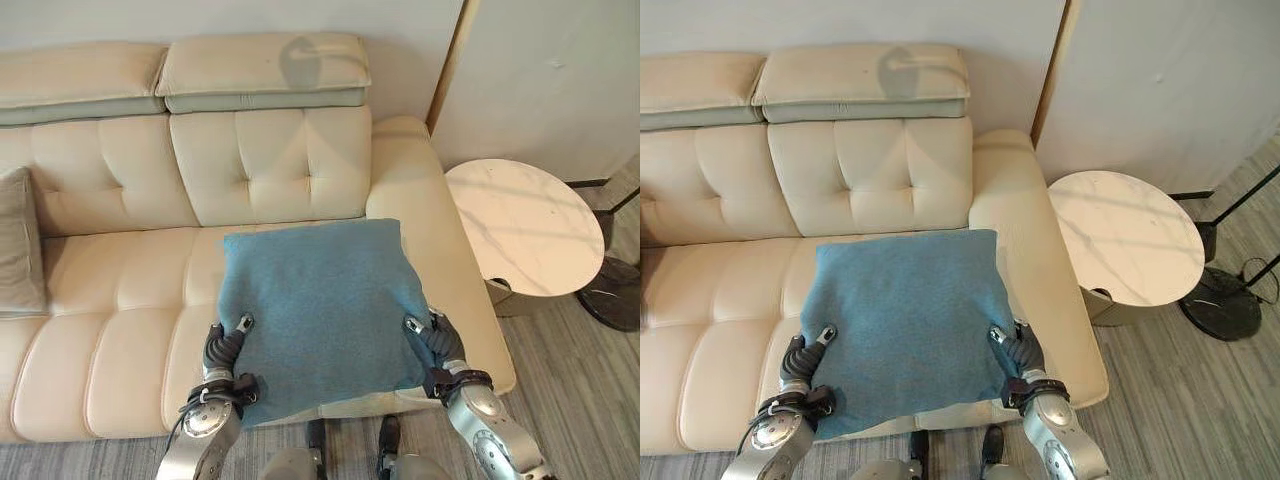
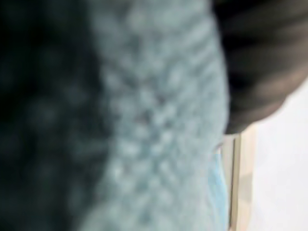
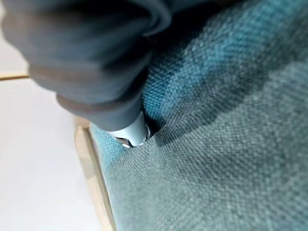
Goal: Pick up all the scattered cushions and arrange them neatly on the sofa.
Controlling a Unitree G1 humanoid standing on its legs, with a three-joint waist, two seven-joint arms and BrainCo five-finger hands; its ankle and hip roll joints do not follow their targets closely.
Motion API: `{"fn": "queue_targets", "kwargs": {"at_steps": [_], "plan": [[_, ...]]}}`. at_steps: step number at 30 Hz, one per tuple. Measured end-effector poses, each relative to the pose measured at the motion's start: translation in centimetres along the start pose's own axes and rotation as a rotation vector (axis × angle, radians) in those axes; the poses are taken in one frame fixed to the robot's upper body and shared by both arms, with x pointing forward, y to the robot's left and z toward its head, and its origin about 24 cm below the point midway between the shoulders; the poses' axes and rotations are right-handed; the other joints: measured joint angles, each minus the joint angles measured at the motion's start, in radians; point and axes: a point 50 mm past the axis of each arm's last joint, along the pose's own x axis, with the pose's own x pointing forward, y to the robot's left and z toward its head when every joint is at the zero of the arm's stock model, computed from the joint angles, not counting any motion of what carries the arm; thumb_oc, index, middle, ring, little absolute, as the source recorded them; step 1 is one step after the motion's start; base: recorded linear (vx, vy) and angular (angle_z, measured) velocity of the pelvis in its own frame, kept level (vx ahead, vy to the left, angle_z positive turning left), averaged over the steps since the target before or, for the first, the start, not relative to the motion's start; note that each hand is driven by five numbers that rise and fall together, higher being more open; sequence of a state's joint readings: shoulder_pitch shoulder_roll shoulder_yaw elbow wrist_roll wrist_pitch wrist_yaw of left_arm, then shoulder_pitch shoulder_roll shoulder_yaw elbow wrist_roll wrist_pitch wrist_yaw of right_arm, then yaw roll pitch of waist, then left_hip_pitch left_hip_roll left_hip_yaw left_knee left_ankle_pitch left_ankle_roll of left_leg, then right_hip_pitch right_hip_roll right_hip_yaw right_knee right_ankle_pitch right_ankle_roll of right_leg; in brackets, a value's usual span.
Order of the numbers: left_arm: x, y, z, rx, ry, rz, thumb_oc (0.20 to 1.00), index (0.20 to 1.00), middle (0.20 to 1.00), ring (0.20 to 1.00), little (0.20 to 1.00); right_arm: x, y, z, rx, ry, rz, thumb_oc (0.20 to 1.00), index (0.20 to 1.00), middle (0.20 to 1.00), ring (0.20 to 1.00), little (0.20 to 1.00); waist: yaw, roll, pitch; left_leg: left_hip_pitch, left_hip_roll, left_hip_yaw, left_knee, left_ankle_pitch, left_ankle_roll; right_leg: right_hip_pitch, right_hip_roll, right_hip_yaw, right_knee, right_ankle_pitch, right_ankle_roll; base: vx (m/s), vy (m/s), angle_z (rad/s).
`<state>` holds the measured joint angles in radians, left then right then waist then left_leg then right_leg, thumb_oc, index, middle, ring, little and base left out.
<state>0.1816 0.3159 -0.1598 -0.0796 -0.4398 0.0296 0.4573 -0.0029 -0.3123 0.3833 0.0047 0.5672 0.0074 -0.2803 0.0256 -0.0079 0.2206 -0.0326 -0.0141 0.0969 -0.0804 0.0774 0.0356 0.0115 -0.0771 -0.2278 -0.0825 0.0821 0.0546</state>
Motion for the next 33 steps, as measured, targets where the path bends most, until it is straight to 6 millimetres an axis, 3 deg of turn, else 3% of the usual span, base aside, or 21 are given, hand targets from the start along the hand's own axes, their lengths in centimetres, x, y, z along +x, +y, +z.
{"fn": "queue_targets", "kwargs": {"at_steps": [2,4,6,7,8,9,13,16,17,19,20,21,22,24,26,29,32,33], "plan": [[1.3,-0.8,2.1,-0.008,-0.086,0.006,0.200,0.200,0.200,0.200,0.200,2.2,0.9,2.9,-0.019,-0.099,0.016,0.200,0.200,0.200,0.200,0.200,0.014,0.000,-0.001,-0.039,0.002,-0.012,0.004,0.017,-0.002,-0.031,0.002,-0.020,0.001,0.001,-0.004,-0.12,-0.007,0.36],[4.1,-2.0,4.8,0.028,-0.189,0.002,0.200,0.200,0.200,0.200,0.200,5.1,2.2,6.4,-0.040,-0.209,0.016,0.200,0.200,0.200,0.200,0.200,0.014,0.014,0.003,-0.133,0.003,-0.035,0.031,0.031,-0.005,-0.104,0.003,-0.042,0.001,0.013,-0.015,-0.18,-0.010,0.32],[8.2,-4.0,9.7,0.081,-0.310,0.012,0.200,0.200,0.200,0.200,0.200,8.4,3.5,11.5,-0.086,-0.324,-0.012,0.200,0.200,0.200,0.200,0.200,0.025,0.025,0.019,-0.250,0.012,-0.043,0.056,0.059,-0.013,-0.211,0.005,-0.051,0.015,0.038,-0.025,-0.14,-0.015,0.19],[10.2,-5.3,13.6,0.124,-0.389,0.028,0.200,0.200,0.200,0.200,0.200,9.9,4.2,14.8,-0.107,-0.385,-0.045,0.200,0.200,0.200,0.200,0.200,0.034,0.029,0.047,-0.290,0.018,-0.052,0.064,0.075,-0.017,-0.253,0.009,-0.052,0.030,0.047,-0.033,-0.13,-0.017,0.07],[10.9,-5.7,15.6,0.151,-0.434,0.052,0.200,0.200,0.200,0.200,0.200,10.3,4.5,16.1,-0.121,-0.415,-0.067,0.200,0.200,0.200,0.200,0.200,0.035,0.029,0.055,-0.310,0.019,-0.057,0.072,0.082,-0.022,-0.277,0.006,-0.055,0.049,0.044,-0.033,-0.15,-0.013,0.11],[11.6,-7.1,20.1,0.229,-0.545,0.058,0.200,0.200,0.200,0.200,0.200,10.8,5.4,19.2,-0.110,-0.488,-0.101,0.200,0.200,0.200,0.200,0.200,0.033,0.032,0.073,-0.358,0.024,-0.069,0.084,0.085,-0.022,-0.338,0.005,-0.062,0.095,0.029,-0.036,-0.09,-0.008,0.09],[9.4,-10.1,29.0,0.302,-0.875,0.106,0.200,0.200,0.200,0.200,0.200,10.0,6.2,25.6,-0.077,-0.699,-0.196,0.200,0.200,0.200,0.200,0.200,0.029,0.035,0.127,-0.469,0.020,-0.080,0.111,0.098,-0.025,-0.486,-0.015,-0.060,0.217,-0.009,-0.042,-0.06,0.023,0.07],[7.3,-11.2,34.2,0.412,-1.116,0.240,0.200,0.200,0.200,0.200,0.200,8.7,7.1,29.8,-0.181,-0.907,-0.319,0.200,0.200,0.200,0.200,0.200,0.012,0.042,0.138,-0.606,0.007,-0.093,0.153,0.103,-0.031,-0.655,-0.040,-0.055,0.349,-0.055,-0.055,-0.02,0.021,0.17],[5.8,-12.1,37.3,0.463,-1.239,0.319,0.200,0.200,0.200,0.200,0.200,7.6,6.9,33.0,-0.291,-1.041,-0.417,0.200,0.200,0.200,0.200,0.200,0.011,0.050,0.144,-0.687,0.002,-0.104,0.166,0.119,-0.028,-0.742,-0.051,-0.058,0.390,-0.062,-0.058,-0.01,0.034,0.28],[3.7,-13.2,40.6,0.505,-1.351,0.374,0.200,0.200,0.200,0.200,0.200,6.1,6.0,36.5,-0.392,-1.161,-0.519,0.200,0.200,0.200,0.200,0.200,0.009,0.065,0.163,-0.759,-0.004,-0.120,0.173,0.136,-0.025,-0.824,-0.063,-0.057,0.435,-0.071,-0.062,0.01,0.054,0.30],[3.4,-13.5,40.8,0.525,-1.370,0.384,0.200,0.200,0.200,0.200,0.200,5.7,5.6,37.2,-0.414,-1.187,-0.553,0.200,0.200,0.200,0.200,0.200,0.001,0.064,0.181,-0.760,-0.008,-0.120,0.177,0.136,-0.025,-0.832,-0.070,-0.047,0.455,-0.077,-0.062,0.03,0.064,0.22],[3.8,-13.8,40.8,0.627,-1.378,0.414,0.200,0.200,0.200,0.200,0.200,5.7,5.4,37.6,-0.496,-1.200,-0.583,1.000,1.000,1.000,1.000,1.000,0.004,0.066,0.196,-0.765,-0.015,-0.126,0.187,0.136,-0.025,-0.849,-0.076,-0.033,0.492,-0.092,-0.058,0.01,0.056,0.11],[4.2,-13.5,40.6,0.660,-1.364,0.427,0.200,0.200,0.200,0.200,0.200,5.6,5.0,37.7,-0.513,-1.206,-0.601,1.000,1.000,1.000,1.000,1.000,-0.004,0.064,0.198,-0.775,-0.019,-0.126,0.188,0.136,-0.025,-0.865,-0.081,-0.018,0.501,-0.102,-0.059,0.02,0.065,0.09],[4.7,-12.4,41.4,0.813,-1.365,0.505,1.000,1.000,1.000,1.000,1.000,5.1,3.9,39.0,-0.637,-1.247,-0.678,1.000,1.000,1.000,1.000,1.000,-0.003,0.063,0.198,-0.828,-0.022,-0.128,0.217,0.136,-0.025,-0.916,-0.085,-0.008,0.525,-0.105,-0.058,0.01,0.056,0.02],[5.0,-10.4,42.5,0.888,-1.342,0.600,1.000,1.000,1.000,1.000,1.000,4.0,3.3,40.5,-0.710,-1.293,-0.751,1.000,1.000,1.000,1.000,1.000,-0.007,0.057,0.210,-0.880,-0.022,-0.125,0.249,0.136,-0.025,-0.963,-0.084,0.006,0.542,-0.105,-0.058,0.01,0.031,-0.03],[5.7,-8.7,42.5,0.887,-1.280,0.639,1.000,1.000,1.000,1.000,1.000,3.9,2.1,40.9,-0.723,-1.285,-0.828,1.000,1.000,1.000,1.000,1.000,-0.015,0.048,0.257,-0.885,-0.022,-0.126,0.275,0.136,-0.025,-0.963,-0.085,0.011,0.555,-0.105,-0.059,0.00,0.000,0.00],[5.9,-7.6,42.9,0.812,-1.224,0.660,1.000,1.000,1.000,1.000,1.000,3.9,1.6,41.1,-0.669,-1.265,-0.853,1.000,1.000,1.000,1.000,1.000,-0.021,0.047,0.267,-0.886,-0.021,-0.131,0.276,0.136,-0.025,-0.964,-0.084,0.010,0.561,-0.105,-0.059,0.01,0.041,0.01],[5.8,-7.5,42.4,0.593,-1.199,0.545,1.000,1.000,1.000,1.000,1.000,3.9,1.1,40.8,-0.573,-1.245,-0.842,1.000,1.000,1.000,1.000,1.000,-0.025,0.047,0.267,-0.877,-0.024,-0.130,0.279,0.135,-0.024,-0.958,-0.086,0.015,0.568,-0.106,-0.059,0.00,0.041,0.00]]}}
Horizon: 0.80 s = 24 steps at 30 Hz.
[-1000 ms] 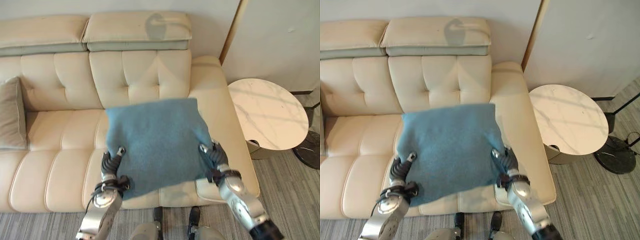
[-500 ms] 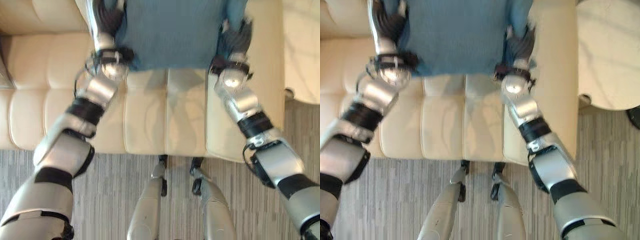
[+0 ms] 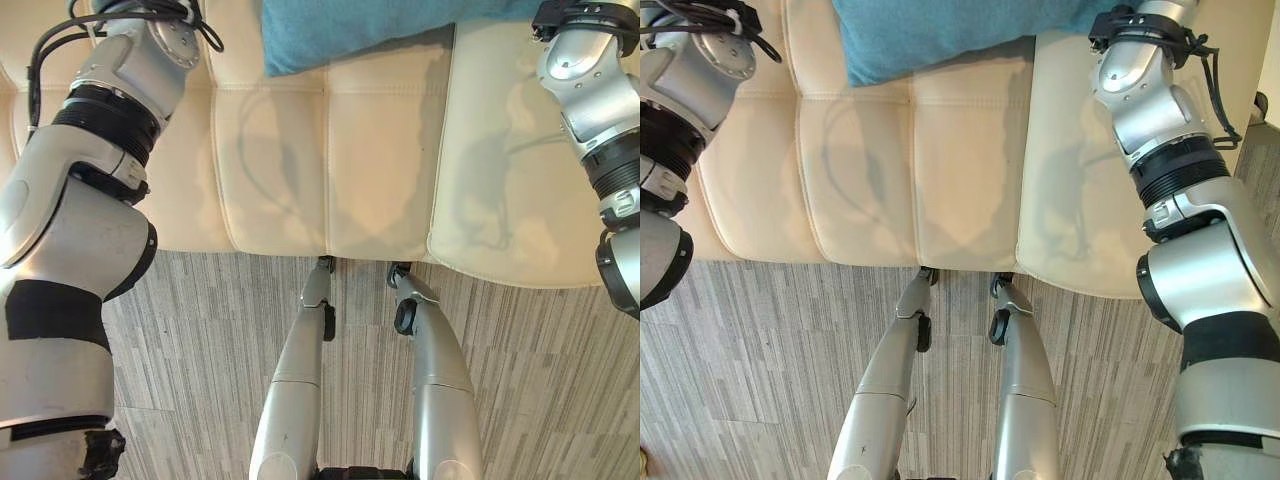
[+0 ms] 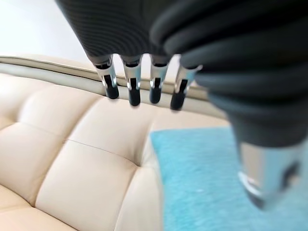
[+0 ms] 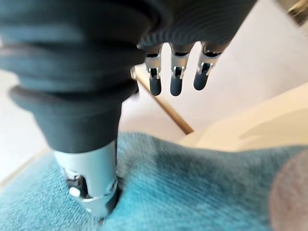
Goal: Pick up all the scattered cushions and arrange them neatly on the sofa.
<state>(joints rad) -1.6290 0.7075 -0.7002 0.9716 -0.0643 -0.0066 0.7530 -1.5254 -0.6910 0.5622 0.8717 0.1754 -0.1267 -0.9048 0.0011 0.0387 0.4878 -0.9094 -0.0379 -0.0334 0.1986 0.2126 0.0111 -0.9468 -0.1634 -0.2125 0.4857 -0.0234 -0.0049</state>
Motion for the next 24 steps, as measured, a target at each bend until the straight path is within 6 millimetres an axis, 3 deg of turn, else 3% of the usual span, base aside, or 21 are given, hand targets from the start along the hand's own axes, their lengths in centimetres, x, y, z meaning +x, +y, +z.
{"fn": "queue_targets", "kwargs": {"at_steps": [1,4,5,8,9,11,13,15,16,17,18,19,20,23,24], "plan": [[-0.5,-0.1,-0.4,-0.134,0.056,-0.006,1.000,1.000,1.000,1.000,1.000,-0.2,-0.1,-0.4,0.055,0.059,-0.015,1.000,1.000,1.000,1.000,1.000,0.000,-0.003,0.002,0.012,-0.001,0.004,0.002,0.000,0.000,0.008,-0.001,0.007,0.004,0.000,0.000,0.00,0.040,-0.03],[-2.1,-0.6,-3.1,-0.257,0.193,-0.043,1.000,1.000,1.000,1.000,1.000,-1.1,0.2,-1.3,0.135,0.161,-0.022,1.000,1.000,1.000,1.000,1.000,-0.001,-0.006,0.003,0.046,-0.002,0.015,-0.001,-0.010,0.001,0.032,0.001,0.026,0.007,0.002,0.001,0.00,0.047,-0.11],[-4.3,-0.5,-5.1,-0.453,0.298,-0.060,1.000,1.000,1.000,1.000,1.000,-3.3,1.0,-2.3,0.252,0.251,0.014,1.000,1.000,1.000,1.000,1.000,-0.011,-0.010,0.003,0.091,-0.003,0.021,-0.017,-0.020,0.004,0.065,0.006,0.045,-0.006,0.004,0.003,0.00,0.036,-0.19],[-7.7,-1.2,-7.6,-0.532,0.383,-0.114,1.000,1.000,1.000,1.000,1.000,-7.7,2.3,-4.7,0.291,0.371,0.118,1.000,1.000,1.000,1.000,1.000,-0.017,-0.016,0.001,0.153,0.005,0.038,-0.034,-0.027,0.005,0.125,0.018,0.061,-0.044,0.005,0.015,0.03,0.014,-0.25],[-10.5,-0.3,-9.7,-0.619,0.450,-0.108,1.000,1.000,1.000,1.000,1.000,-11.8,2.8,-6.2,0.315,0.436,0.234,1.000,1.000,1.000,1.000,1.000,-0.020,-0.029,0.008,0.228,0.010,0.052,-0.066,-0.031,0.009,0.195,0.032,0.084,-0.084,0.010,0.013,0.06,-0.006,-0.41],[-14.7,-0.2,-12.7,-0.597,0.551,-0.137,1.000,1.000,1.000,1.000,1.000,-17.1,1.9,-9.2,0.266,0.540,0.355,1.000,1.000,1.000,1.000,1.000,-0.025,-0.036,0.002,0.328,0.014,0.058,-0.106,-0.038,0.020,0.295,0.038,0.081,-0.136,0.020,0.025,0.06,0.002,-0.31],[-17.9,0.0,-14.7,-0.556,0.627,-0.178,1.000,1.000,1.000,1.000,1.000,-20.7,0.7,-10.9,0.232,0.612,0.452,1.000,1.000,1.000,1.000,1.000,-0.026,-0.049,-0.043,0.358,0.020,0.064,-0.121,-0.044,0.015,0.326,0.046,0.083,-0.166,0.021,0.026,0.10,0.029,-0.15],[-21.0,0.6,-16.2,-0.576,0.725,-0.169,1.000,1.000,1.000,1.000,1.000,-23.3,0.0,-11.0,0.289,0.678,0.484,1.000,1.000,1.000,1.000,1.000,-0.022,-0.064,-0.034,0.447,0.027,0.086,-0.138,-0.032,0.015,0.420,0.054,0.090,-0.204,0.068,0.025,0.15,0.048,-0.28],[-25.5,0.8,-17.8,-0.549,0.855,-0.198,1.000,1.000,1.000,1.000,1.000,-26.3,-0.5,-11.4,0.288,0.740,0.556,1.000,1.000,1.000,1.000,1.000,-0.022,-0.067,-0.066,0.519,0.033,0.098,-0.169,-0.056,0.006,0.498,0.067,0.091,-0.262,0.066,0.039,0.17,0.067,-0.38],[-27.6,1.2,-17.9,-0.572,0.906,-0.189,1.000,1.000,1.000,1.000,1.000,-27.8,-1.2,-11.5,0.294,0.775,0.573,1.000,1.000,1.000,1.000,1.000,-0.023,-0.070,-0.089,0.558,0.035,0.102,-0.200,-0.056,0.005,0.535,0.071,0.096,-0.293,0.068,0.046,0.13,0.073,-0.31],[-31.9,1.6,-18.1,-0.567,1.008,-0.216,1.000,1.000,1.000,1.000,1.000,-30.3,-2.7,-12.0,0.286,0.841,0.598,1.000,1.000,1.000,1.000,1.000,-0.022,-0.068,-0.135,0.616,0.035,0.105,-0.235,-0.056,0.004,0.598,0.076,0.101,-0.349,0.074,0.055,0.09,0.056,-0.19],[-33.6,1.7,-18.1,-0.565,1.049,-0.244,1.000,1.000,1.000,1.000,1.000,-31.3,-3.2,-12.3,0.281,0.870,0.614,1.000,1.000,1.000,1.000,1.000,-0.024,-0.070,-0.145,0.649,0.036,0.110,-0.252,-0.055,0.005,0.629,0.080,0.104,-0.372,0.082,0.053,0.08,0.065,-0.19],[-36.5,2.0,-18.0,-0.549,1.126,-0.296,1.000,1.000,1.000,1.000,1.000,-33.0,-4.2,-12.7,0.263,0.917,0.661,1.000,1.000,1.000,1.000,1.000,-0.022,-0.074,-0.167,0.702,0.037,0.121,-0.278,-0.056,0.004,0.687,0.087,0.105,-0.425,0.097,0.057,0.05,0.042,-0.14],[-38.9,2.4,-17.6,-0.560,1.180,-0.357,1.000,1.000,1.000,1.000,1.000,-34.6,-5.3,-13.1,0.247,0.954,0.727,1.000,1.000,1.000,1.000,1.000,-0.024,-0.079,-0.215,0.717,0.035,0.130,-0.279,-0.058,0.010,0.751,0.089,0.105,-0.514,0.141,0.057,0.03,0.049,-0.07],[-38.5,2.4,-17.6,-0.573,1.169,-0.353,1.000,1.000,1.000,1.000,1.000,-34.5,-5.5,-13.1,0.258,0.948,0.731,1.000,1.000,1.000,1.000,1.000,-0.022,-0.078,-0.216,0.728,0.034,0.131,-0.279,-0.058,0.012,0.774,0.089,0.105,-0.540,0.160,0.053,-0.02,0.019,-0.05]]}}
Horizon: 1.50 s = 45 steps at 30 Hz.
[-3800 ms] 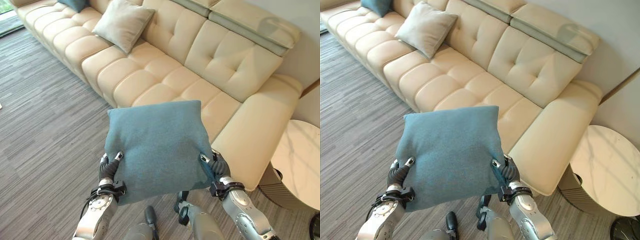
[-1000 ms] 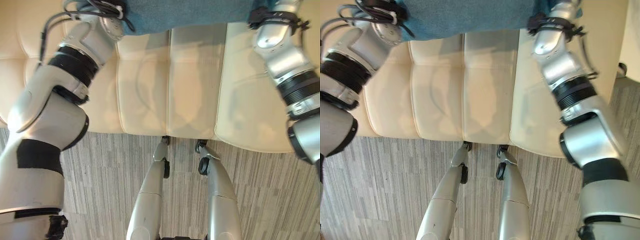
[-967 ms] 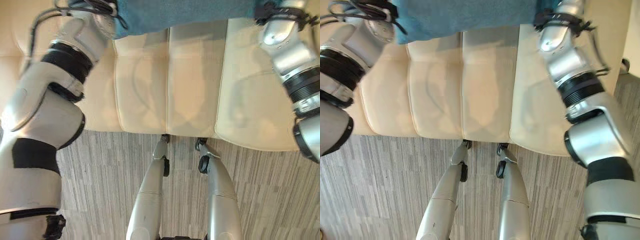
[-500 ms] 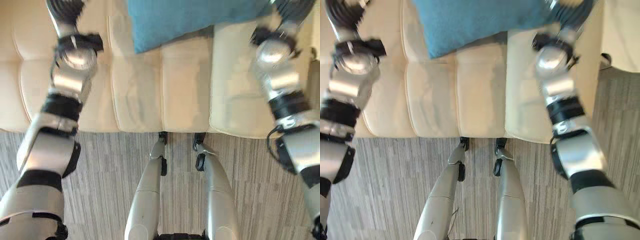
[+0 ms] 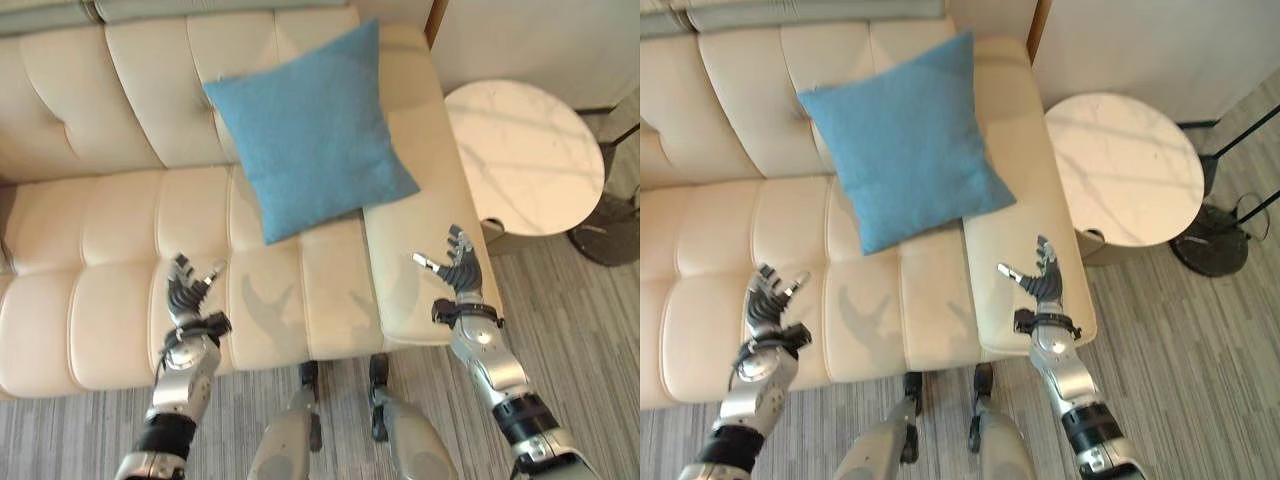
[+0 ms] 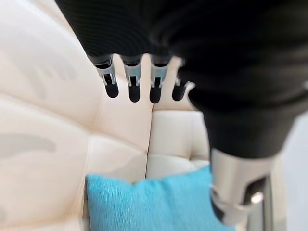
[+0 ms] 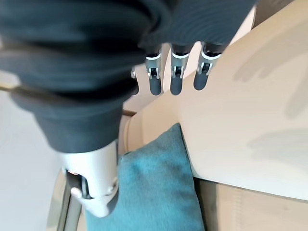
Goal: Pick up all the scattered cushions and arrange them neatly on the sofa.
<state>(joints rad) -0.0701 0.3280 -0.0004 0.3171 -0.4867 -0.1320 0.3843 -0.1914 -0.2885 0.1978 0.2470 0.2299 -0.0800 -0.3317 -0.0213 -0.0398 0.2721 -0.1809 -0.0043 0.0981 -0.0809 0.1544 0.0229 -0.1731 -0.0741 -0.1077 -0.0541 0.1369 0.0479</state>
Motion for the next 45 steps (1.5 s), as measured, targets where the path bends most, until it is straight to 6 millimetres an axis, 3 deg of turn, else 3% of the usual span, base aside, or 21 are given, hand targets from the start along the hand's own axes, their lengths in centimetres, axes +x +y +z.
{"fn": "queue_targets", "kwargs": {"at_steps": [8,19,20,22,24,26,27,28,29,32,34,35,36,37,38,39,40,41,42,43,45], "plan": [[-5.7,-1.1,-6.4,0.117,0.250,-0.216,1.000,1.000,1.000,1.000,1.000,-5.6,-1.2,-6.2,-0.087,0.252,0.099,1.000,1.000,1.000,1.000,1.000,-0.003,0.014,-0.095,0.120,0.000,0.007,-0.007,-0.047,-0.009,0.128,0.000,0.005,-0.034,-0.022,0.018,-0.01,0.032,-0.04],[-8.1,0.3,-8.2,0.234,0.350,-0.308,1.000,1.000,1.000,1.000,1.000,-9.3,-0.1,-9.2,-0.083,0.414,0.208,1.000,1.000,1.000,1.000,1.000,-0.006,-0.008,-0.158,0.135,0.002,0.081,-0.005,-0.056,0.004,0.105,-0.013,0.030,-0.033,-0.016,0.027,-0.14,0.020,-0.19],[-7.8,0.5,-8.1,0.239,0.345,-0.303,1.000,1.000,1.000,1.000,1.000,-9.0,-0.1,-9.2,-0.087,0.415,0.208,1.000,1.000,1.000,1.000,1.000,-0.005,-0.004,-0.154,0.126,0.008,0.106,-0.001,-0.038,0.033,0.086,-0.018,0.022,-0.015,-0.019,0.039,-0.18,-0.032,-0.44],[-7.6,0.4,-7.9,0.244,0.335,-0.303,1.000,1.000,1.000,1.000,1.000,-8.6,-0.2,-9.4,-0.095,0.423,0.202,1.000,1.000,1.000,1.000,1.000,-0.005,0.016,-0.140,0.119,0.027,0.118,-0.007,-0.036,0.046,0.050,-0.019,-0.009,0.070,-0.058,0.063,-0.13,-0.061,-0.27],[-6.8,0.5,-7.1,0.239,0.304,-0.284,1.000,1.000,1.000,1.000,1.000,-8.6,-0.2,-9.4,-0.093,0.424,0.202,1.000,1.000,1.000,1.000,1.000,-0.001,0.038,-0.128,0.120,0.065,0.124,0.000,-0.025,0.049,0.016,-0.022,-0.031,0.353,-0.202,0.061,-0.11,-0.119,-0.13],[-6.6,1.3,-7.1,0.245,0.308,-0.255,1.000,1.000,1.000,1.000,1.000,-8.2,-0.4,-9.3,-0.096,0.417,0.195,1.000,1.000,1.000,1.000,1.000,0.004,0.017,-0.130,0.131,0.076,0.127,-0.001,-0.016,0.034,0.100,-0.027,-0.030,0.288,-0.255,0.045,-0.25,-0.260,-0.03],[-7.0,1.5,-7.3,0.225,0.318,-0.237,1.000,1.000,1.000,1.000,1.000,-8.0,-1.3,-9.2,-0.101,0.416,0.162,1.000,1.000,1.000,1.000,1.000,0.005,0.044,-0.127,0.113,0.108,0.128,0.015,0.003,0.019,0.073,0.011,-0.022,0.400,-0.328,0.070,-0.45,-0.397,0.10],[-7.1,2.1,-6.9,0.214,0.304,-0.213,1.000,1.000,1.000,1.000,1.000,-8.2,-1.8,-9.3,-0.113,0.420,0.154,1.000,1.000,1.000,1.000,1.000,0.009,0.029,-0.139,0.093,0.111,0.117,0.020,0.019,-0.017,0.048,0.030,-0.022,0.418,-0.352,-0.033,-0.56,-0.455,0.02],[-7.7,2.4,-7.5,0.198,0.333,-0.190,1.000,1.000,1.000,1.000,1.000,-7.9,-3.0,-9.1,-0.136,0.418,0.126,1.000,1.000,1.000,1.000,1.000,0.030,0.077,-0.140,0.058,0.163,0.080,0.024,0.061,-0.039,0.038,0.097,-0.028,0.368,-0.299,-0.094,-0.72,-0.551,-0.07],[-8.3,3.1,-9.1,0.205,0.407,-0.155,1.000,1.000,1.000,1.000,1.000,-8.2,-4.6,-9.4,-0.173,0.442,0.103,1.000,1.000,1.000,1.000,1.000,0.031,0.063,-0.132,-0.027,0.196,-0.040,0.031,0.267,-0.138,0.023,0.137,-0.092,0.343,-0.253,-0.170,-0.58,-0.330,0.42],[-8.8,3.9,-10.1,0.226,0.466,-0.133,1.000,1.000,1.000,1.000,1.000,-8.0,-5.0,-9.6,-0.193,0.459,0.097,1.000,1.000,1.000,1.000,1.000,0.038,0.048,-0.119,0.010,0.144,-0.028,0.034,0.223,-0.177,0.030,0.137,-0.116,0.312,-0.238,-0.194,-0.35,-0.115,0.35],[-7.7,3.8,-9.2,0.224,0.427,-0.126,1.000,1.000,1.000,1.000,1.000,-7.3,-4.2,-9.2,-0.181,0.437,0.113,1.000,1.000,1.000,1.000,1.000,0.041,0.025,-0.107,0.037,0.079,-0.027,0.084,0.071,-0.145,0.048,0.137,-0.116,0.223,-0.169,-0.168,-0.34,-0.079,0.37],[-6.6,3.4,-8.3,0.213,0.384,-0.127,1.000,1.000,1.000,1.000,1.000,-7.0,-3.4,-8.9,-0.153,0.420,0.120,1.000,1.000,1.000,1.000,1.000,0.031,0.001,-0.095,0.081,0.043,0.018,0.179,-0.027,-0.106,0.099,0.135,-0.116,0.084,-0.143,-0.074,-0.25,-0.050,0.09],[-6.7,2.3,-8.3,0.167,0.374,-0.136,1.000,1.000,1.000,1.000,1.000,-6.4,-3.4,-8.4,-0.162,0.396,0.126,1.000,1.000,1.000,1.000,1.000,0.033,0.043,-0.090,0.078,0.099,0.013,0.268,-0.086,-0.094,0.029,0.150,-0.108,0.252,-0.226,-0.132,-0.14,0.107,0.59],[-6.4,0.5,-7.8,0.144,0.342,-0.192,1.000,1.000,1.000,1.000,1.000,-6.7,-3.6,-8.5,-0.164,0.412,0.133,1.000,1.000,1.000,1.000,1.000,0.003,0.015,-0.089,0.127,0.130,0.026,0.338,-0.232,-0.076,-0.039,0.088,-0.030,0.397,-0.259,-0.147,0.03,0.179,0.38],[-6.4,0.4,-7.8,0.142,0.343,-0.192,1.000,1.000,1.000,1.000,1.000,-6.9,-3.6,-8.7,-0.162,0.420,0.131,1.000,1.000,1.000,1.000,1.000,0.005,0.015,-0.087,0.150,0.113,0.034,0.342,-0.251,-0.073,-0.036,0.083,-0.049,0.346,-0.239,-0.133,0.03,0.277,0.38],[-7.0,0.5,-8.4,0.128,0.368,-0.183,1.000,1.000,1.000,1.000,1.000,-7.1,-3.4,-8.7,-0.160,0.422,0.137,1.000,1.000,1.000,1.000,1.000,0.003,0.037,-0.098,0.177,0.113,0.079,0.321,-0.281,-0.060,0.008,0.077,-0.128,0.233,-0.202,-0.069,-0.01,0.142,0.04],[-7.7,0.3,-8.9,0.116,0.394,-0.181,1.000,1.000,1.000,1.000,1.000,-7.2,-3.7,-8.8,-0.168,0.424,0.135,1.000,1.000,1.000,1.000,1.000,-0.011,0.085,-0.106,0.194,0.145,0.078,0.239,-0.287,-0.043,-0.001,0.099,-0.175,0.245,-0.233,-0.049,0.00,0.141,0.57],[-7.5,-0.5,-8.6,0.101,0.378,-0.204,1.000,1.000,1.000,1.000,1.000,-7.3,-4.2,-8.8,-0.172,0.425,0.119,1.000,1.000,1.000,1.000,1.000,-0.031,0.122,-0.097,0.189,0.192,0.067,0.179,-0.278,-0.076,-0.050,0.096,-0.162,0.424,-0.278,-0.113,-0.03,0.100,1.04],[-6.9,-0.4,-8.2,0.118,0.359,-0.213,1.000,1.000,1.000,1.000,1.000,-8.4,-3.6,-10.0,-0.158,0.492,0.133,1.000,1.000,1.000,1.000,1.000,-0.021,0.022,-0.107,0.204,0.120,0.077,0.130,-0.248,-0.106,-0.048,0.005,-0.102,0.496,-0.339,-0.103,-0.02,0.143,0.94],[-7.8,0.6,-9.0,0.137,0.407,-0.192,1.000,1.000,1.000,1.000,1.000,-8.4,-3.2,-10.0,-0.147,0.495,0.142,1.000,1.000,1.000,1.000,1.000,-0.009,0.032,-0.115,0.224,0.122,0.063,0.054,-0.208,-0.076,-0.011,0.040,-0.102,0.376,-0.287,-0.051,-0.01,0.092,0.30]]}}
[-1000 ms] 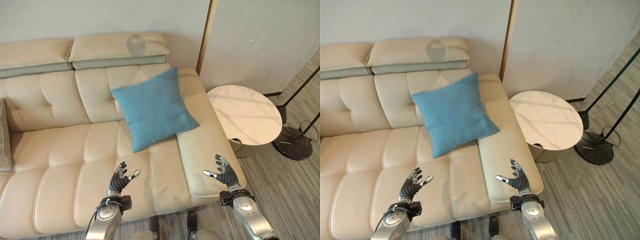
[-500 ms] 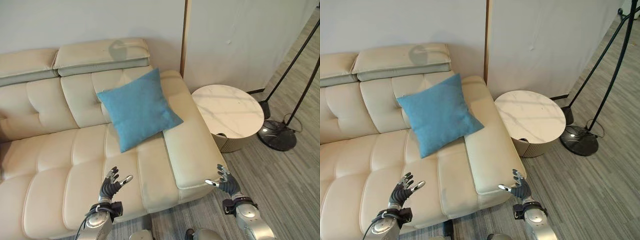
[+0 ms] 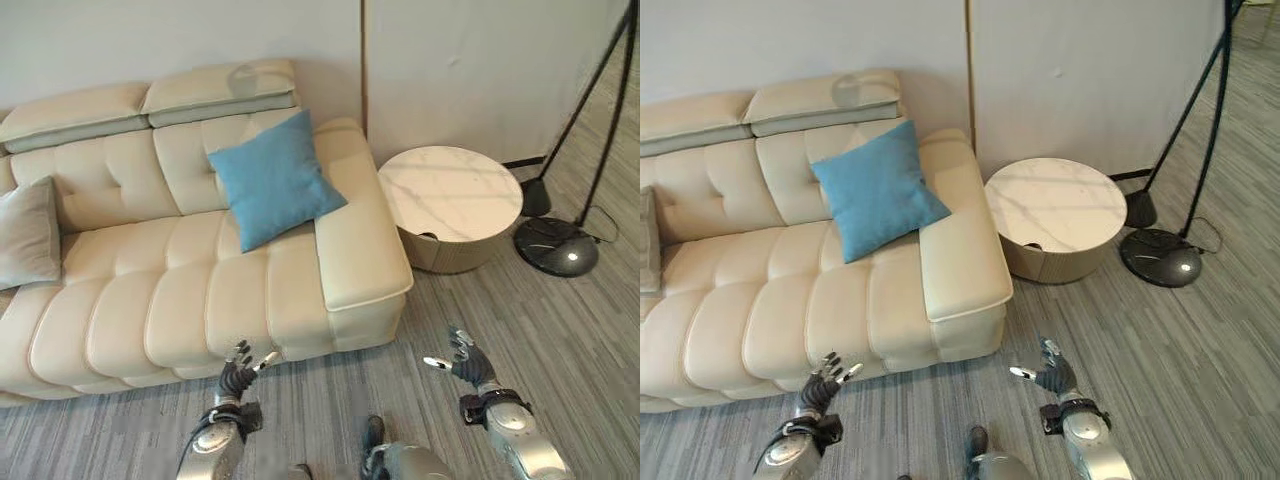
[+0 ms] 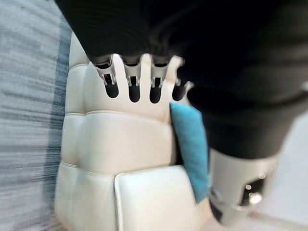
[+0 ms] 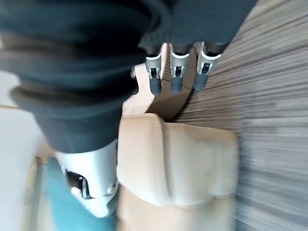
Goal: Pick up all the scattered cushions and arrange them neatly on the sofa.
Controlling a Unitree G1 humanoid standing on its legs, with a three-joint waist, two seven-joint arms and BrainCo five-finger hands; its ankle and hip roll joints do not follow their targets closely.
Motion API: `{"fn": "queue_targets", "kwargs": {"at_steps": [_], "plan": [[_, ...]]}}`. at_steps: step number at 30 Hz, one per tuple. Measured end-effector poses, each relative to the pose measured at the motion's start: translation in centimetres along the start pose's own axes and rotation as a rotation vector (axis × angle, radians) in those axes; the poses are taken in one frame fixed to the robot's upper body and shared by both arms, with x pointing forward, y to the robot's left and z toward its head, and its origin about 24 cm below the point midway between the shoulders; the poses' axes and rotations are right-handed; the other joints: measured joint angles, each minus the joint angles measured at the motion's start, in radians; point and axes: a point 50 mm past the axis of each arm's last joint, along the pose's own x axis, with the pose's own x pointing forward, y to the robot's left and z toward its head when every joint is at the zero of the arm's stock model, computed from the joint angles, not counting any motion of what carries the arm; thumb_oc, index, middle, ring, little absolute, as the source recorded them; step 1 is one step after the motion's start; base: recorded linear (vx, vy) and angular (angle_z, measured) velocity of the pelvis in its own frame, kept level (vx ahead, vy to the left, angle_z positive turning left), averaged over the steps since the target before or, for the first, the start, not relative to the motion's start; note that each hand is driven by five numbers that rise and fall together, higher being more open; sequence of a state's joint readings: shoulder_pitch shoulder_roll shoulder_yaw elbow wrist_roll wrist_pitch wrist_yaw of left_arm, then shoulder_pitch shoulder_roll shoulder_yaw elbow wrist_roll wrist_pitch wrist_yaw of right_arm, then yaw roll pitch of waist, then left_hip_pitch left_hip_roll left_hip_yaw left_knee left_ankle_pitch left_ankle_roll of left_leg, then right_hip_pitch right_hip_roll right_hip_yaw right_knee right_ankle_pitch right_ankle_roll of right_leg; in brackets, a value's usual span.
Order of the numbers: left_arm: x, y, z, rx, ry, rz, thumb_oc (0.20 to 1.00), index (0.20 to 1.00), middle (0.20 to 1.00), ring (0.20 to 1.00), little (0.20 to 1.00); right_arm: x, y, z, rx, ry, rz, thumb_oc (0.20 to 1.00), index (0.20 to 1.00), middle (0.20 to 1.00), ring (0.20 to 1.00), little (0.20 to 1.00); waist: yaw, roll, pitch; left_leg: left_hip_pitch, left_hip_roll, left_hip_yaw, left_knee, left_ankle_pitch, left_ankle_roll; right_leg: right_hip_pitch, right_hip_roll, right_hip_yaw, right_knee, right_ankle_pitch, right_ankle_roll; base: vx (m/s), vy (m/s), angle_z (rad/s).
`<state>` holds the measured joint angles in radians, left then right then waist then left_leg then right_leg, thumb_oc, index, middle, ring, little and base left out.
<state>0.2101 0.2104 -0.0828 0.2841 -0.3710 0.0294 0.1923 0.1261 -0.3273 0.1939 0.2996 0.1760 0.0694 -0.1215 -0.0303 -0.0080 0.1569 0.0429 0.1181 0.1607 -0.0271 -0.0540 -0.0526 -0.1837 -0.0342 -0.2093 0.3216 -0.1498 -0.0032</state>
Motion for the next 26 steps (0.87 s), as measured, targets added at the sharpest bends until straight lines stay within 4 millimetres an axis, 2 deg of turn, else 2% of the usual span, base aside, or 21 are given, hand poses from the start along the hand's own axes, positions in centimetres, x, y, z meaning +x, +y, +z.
{"fn": "queue_targets", "kwargs": {"at_steps": [1,2,3,4,6,7,8,9,11,12,13,14,15,16,17,18,19,20,22,26], "plan": [[-0.3,0.3,-0.5,0.003,0.014,0.008,1.000,1.000,1.000,1.000,1.000,0.0,-0.1,0.3,0.002,-0.016,-0.001,1.000,1.000,1.000,1.000,1.000,0.003,0.007,-0.004,0.009,-0.002,0.002,-0.020,0.009,0.013,0.016,0.014,0.000,-0.056,0.032,0.007,0.02,0.082,-0.04],[-0.6,0.7,-0.8,0.007,0.027,0.020,1.000,1.000,1.000,1.000,1.000,0.1,-0.3,0.8,0.000,-0.033,-0.008,1.000,1.000,1.000,1.000,1.000,0.009,0.021,-0.005,0.031,-0.010,0.009,-0.034,0.012,0.019,0.036,0.038,-0.009,-0.121,0.075,-0.005,0.02,0.150,-0.10],[-0.6,1.1,-0.8,0.020,0.028,0.028,1.000,1.000,1.000,1.000,1.000,0.2,-0.1,1.1,0.001,-0.043,-0.001,1.000,1.000,1.000,1.000,1.000,0.013,0.014,-0.002,0.029,-0.010,0.008,-0.051,0.039,0.020,0.042,0.048,-0.008,-0.160,0.108,-0.007,0.01,0.148,-0.13],[-0.7,1.3,-1.0,0.024,0.036,0.029,1.000,1.000,1.000,1.000,1.000,0.0,-0.1,1.0,0.001,-0.042,0.000,1.000,1.000,1.000,1.000,1.000,0.013,0.006,0.001,0.029,-0.012,0.013,-0.050,0.037,0.017,0.062,0.048,-0.009,-0.202,0.127,0.002,0.01,0.158,-0.14],[-0.7,1.3,-1.0,0.027,0.038,0.024,1.000,1.000,1.000,1.000,1.000,-0.3,0.1,0.4,-0.001,-0.023,0.006,1.000,1.000,1.000,1.000,1.000,0.012,0.002,0.001,0.024,-0.025,0.014,-0.049,0.035,0.018,0.082,0.048,-0.014,-0.284,0.127,0.004,0.01,0.096,-0.35],[-0.7,1.2,-1.2,0.022,0.042,0.024,1.000,1.000,1.000,1.000,1.000,-0.2,0.3,0.4,-0.014,-0.023,0.018,1.000,1.000,1.000,1.000,1.000,0.025,0.033,0.002,-0.001,0.002,0.009,-0.053,0.037,0.023,0.098,0.063,-0.039,-0.309,0.131,0.019,0.01,0.062,-0.41],[-0.7,1.2,-1.0,0.027,0.036,0.020,1.000,1.000,1.000,1.000,1.000,-0.2,0.6,0.2,-0.014,-0.013,0.030,1.000,1.000,1.000,1.000,1.000,0.017,0.021,0.003,-0.011,-0.008,0.013,-0.041,0.046,0.023,0.069,0.035,-0.038,-0.185,0.086,0.008,0.01,0.094,-0.21],[-0.7,1.4,-0.8,0.036,0.028,0.021,1.000,1.000,1.000,1.000,1.000,-0.4,1.1,-0.1,-0.007,-0.004,0.038,1.000,1.000,1.000,1.000,1.000,0.010,-0.010,-0.006,-0.010,-0.032,0.015,-0.053,0.045,0.016,0.083,0.009,-0.052,-0.212,0.096,0.020,0.00,0.058,0.01],[-0.6,1.4,-0.7,0.038,0.028,0.022,1.000,1.000,1.000,1.000,1.000,-0.5,1.3,0.0,-0.001,-0.011,0.042,1.000,1.000,1.000,1.000,1.000,0.010,-0.016,-0.012,-0.026,-0.031,0.013,-0.036,0.040,0.023,0.105,0.010,-0.061,-0.283,0.109,0.042,0.00,0.045,-0.05],[-0.6,1.5,-0.8,0.038,0.031,0.023,1.000,1.000,1.000,1.000,1.000,-0.5,1.4,0.0,-0.002,-0.008,0.045,1.000,1.000,1.000,1.000,1.000,0.021,-0.005,-0.010,-0.030,-0.026,0.012,-0.046,0.041,0.024,0.115,0.015,-0.065,-0.300,0.123,0.057,0.00,0.033,-0.12],[-0.7,1.5,-1.0,0.044,0.037,0.024,1.000,1.000,1.000,1.000,1.000,-0.4,1.4,0.0,-0.001,-0.008,0.045,1.000,1.000,1.000,1.000,1.000,0.021,-0.001,-0.008,-0.027,-0.025,0.015,-0.054,0.041,0.024,0.099,0.012,-0.065,-0.260,0.117,0.044,0.00,0.026,0.09],[-0.8,1.8,-0.9,0.059,0.036,0.022,1.000,1.000,1.000,1.000,1.000,-0.6,1.5,-0.3,0.004,0.000,0.046,1.000,1.000,1.000,1.000,1.000,0.012,-0.018,-0.016,-0.025,-0.042,0.015,-0.060,0.041,0.021,0.088,-0.010,-0.061,-0.245,0.092,0.051,0.00,0.032,0.21],[-0.8,2.0,-1.0,0.072,0.046,0.018,1.000,1.000,1.000,1.000,1.000,-0.7,1.6,-0.5,0.011,0.010,0.044,1.000,1.000,1.000,1.000,1.000,0.004,-0.040,-0.027,-0.026,-0.058,0.016,-0.043,0.043,0.016,0.095,-0.016,-0.058,-0.282,0.103,0.048,0.00,0.000,0.00],[-0.8,2.3,-1.1,0.078,0.049,0.023,1.000,1.000,1.000,1.000,1.000,-0.7,1.9,-0.2,0.016,-0.005,0.054,1.000,1.000,1.000,1.000,1.000,0.016,-0.045,-0.026,-0.047,-0.069,0.015,0.048,0.024,0.036,0.101,-0.025,-0.056,-0.315,0.110,0.057,0.00,0.027,-0.31],[-1.1,2.2,-1.6,0.066,0.063,0.024,1.000,1.000,1.000,1.000,1.000,-0.6,1.7,0.1,0.009,-0.019,0.052,1.000,1.000,1.000,1.000,1.000,0.024,0.005,-0.037,-0.032,-0.040,0.011,-0.004,0.035,0.050,0.117,0.006,-0.066,-0.334,0.128,0.078,0.00,0.012,-0.42],[-1.0,2.2,-1.6,0.078,0.064,0.026,1.000,1.000,1.000,1.000,1.000,-0.5,1.8,-0.2,0.006,-0.003,0.052,1.000,1.000,1.000,1.000,1.000,0.020,0.003,-0.035,-0.022,-0.041,0.016,-0.019,0.040,0.051,0.103,0.002,-0.061,-0.299,0.124,0.061,-0.01,0.009,-0.09],[-1.0,2.2,-1.4,0.093,0.057,0.024,1.000,1.000,1.000,1.000,1.000,-0.7,2.0,-0.6,0.007,0.013,0.054,1.000,1.000,1.000,1.000,1.000,0.013,-0.002,-0.037,-0.018,-0.053,0.015,-0.027,0.040,0.051,0.094,-0.011,-0.061,-0.283,0.107,0.067,0.00,0.003,0.11],[-1.0,2.2,-1.3,0.099,0.055,0.021,1.000,1.000,1.000,1.000,1.000,-0.8,2.0,-0.9,0.007,0.020,0.054,1.000,1.000,1.000,1.000,1.000,0.011,-0.006,-0.038,-0.014,-0.060,0.015,-0.036,0.040,0.051,0.091,-0.017,-0.061,-0.282,0.115,0.062,0.00,0.003,0.19],[-0.9,2.2,-1.5,0.100,0.062,0.021,1.000,1.000,1.000,1.000,1.000,-0.9,1.7,-1.5,0.004,0.045,0.042,1.000,1.000,1.000,1.000,1.000,0.009,-0.020,-0.052,-0.004,-0.061,0.014,-0.060,0.040,0.050,0.104,-0.010,-0.061,-0.328,0.127,0.075,0.00,-0.001,0.00],[-1.2,2.5,-1.9,0.098,0.078,0.034,1.000,1.000,1.000,1.000,1.000,-0.9,1.7,-1.8,-0.004,0.057,0.041,1.000,1.000,1.000,1.000,1.000,0.010,-0.024,-0.049,0.021,-0.066,0.016,-0.060,0.050,0.044,0.147,-0.007,-0.059,-0.371,0.196,0.055,0.00,-0.008,0.00]]}}
